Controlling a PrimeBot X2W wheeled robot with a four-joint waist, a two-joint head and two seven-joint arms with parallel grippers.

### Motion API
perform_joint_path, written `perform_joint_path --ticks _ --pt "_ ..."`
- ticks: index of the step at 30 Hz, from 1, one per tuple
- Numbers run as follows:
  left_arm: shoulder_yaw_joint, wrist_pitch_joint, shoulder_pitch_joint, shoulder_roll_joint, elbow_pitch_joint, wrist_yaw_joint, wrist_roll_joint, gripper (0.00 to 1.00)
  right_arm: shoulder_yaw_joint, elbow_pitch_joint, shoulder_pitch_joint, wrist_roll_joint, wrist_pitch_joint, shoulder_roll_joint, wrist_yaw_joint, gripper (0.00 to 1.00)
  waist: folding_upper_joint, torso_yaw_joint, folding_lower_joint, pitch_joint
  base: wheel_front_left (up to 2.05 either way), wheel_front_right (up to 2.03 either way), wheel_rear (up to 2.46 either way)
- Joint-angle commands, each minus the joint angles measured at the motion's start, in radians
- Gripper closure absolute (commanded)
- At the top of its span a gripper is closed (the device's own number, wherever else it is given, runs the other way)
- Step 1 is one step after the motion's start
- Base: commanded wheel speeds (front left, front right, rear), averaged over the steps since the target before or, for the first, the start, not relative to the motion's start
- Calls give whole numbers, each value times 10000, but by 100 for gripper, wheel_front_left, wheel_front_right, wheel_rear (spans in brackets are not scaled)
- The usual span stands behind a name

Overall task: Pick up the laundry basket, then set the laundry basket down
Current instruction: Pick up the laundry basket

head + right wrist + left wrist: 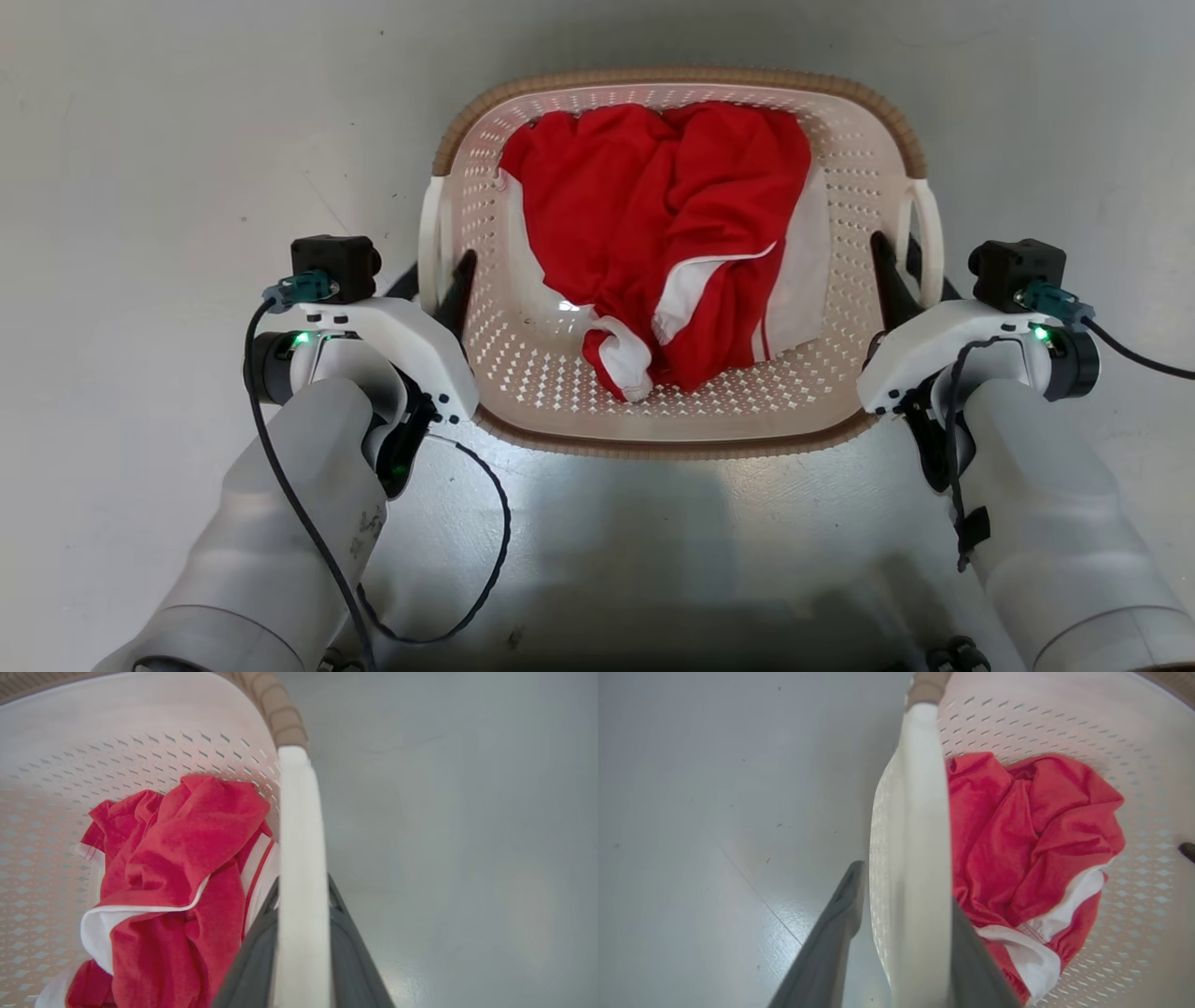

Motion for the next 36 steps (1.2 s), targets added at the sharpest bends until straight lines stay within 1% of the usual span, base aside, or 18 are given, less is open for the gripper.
perform_joint_path --ticks 1,2,10,15,22,25,27,36 --pt "1 -59 -24 301 -4 -58 -175 89 186 112 215 -12 -107 101 44 87 0 19 0 26 0 0 0" --pt "-90 -59 -56 310 8 -58 -256 100 190 139 189 -3 -107 94 44 100 0 32 0 35 0 0 0" --pt "-697 -61 -83 379 32 -58 -831 100 313 292 189 56 -107 81 44 100 0 86 0 -266 0 0 0" --pt "-1048 -56 69 332 237 -58 -1218 100 539 434 333 232 -107 93 44 100 0 31 0 -797 0 0 0" --pt "-1541 217 347 298 380 -58 -1718 100 1060 1031 484 639 -107 105 44 100 0 13 0 -1609 0 0 0" --pt "-1706 483 530 304 486 -58 -2019 100 1421 1361 525 1009 -107 108 44 100 0 22 0 -2067 0 0 0" --pt "-1842 735 729 344 608 -58 -2295 100 1947 1569 569 1490 -46 110 44 100 0 -30 0 -2583 0 0 0" --pt "-2167 1426 1432 370 858 -58 -2992 100 3159 1739 1140 2924 393 111 44 100 0 -191 0 -4320 0 0 0"
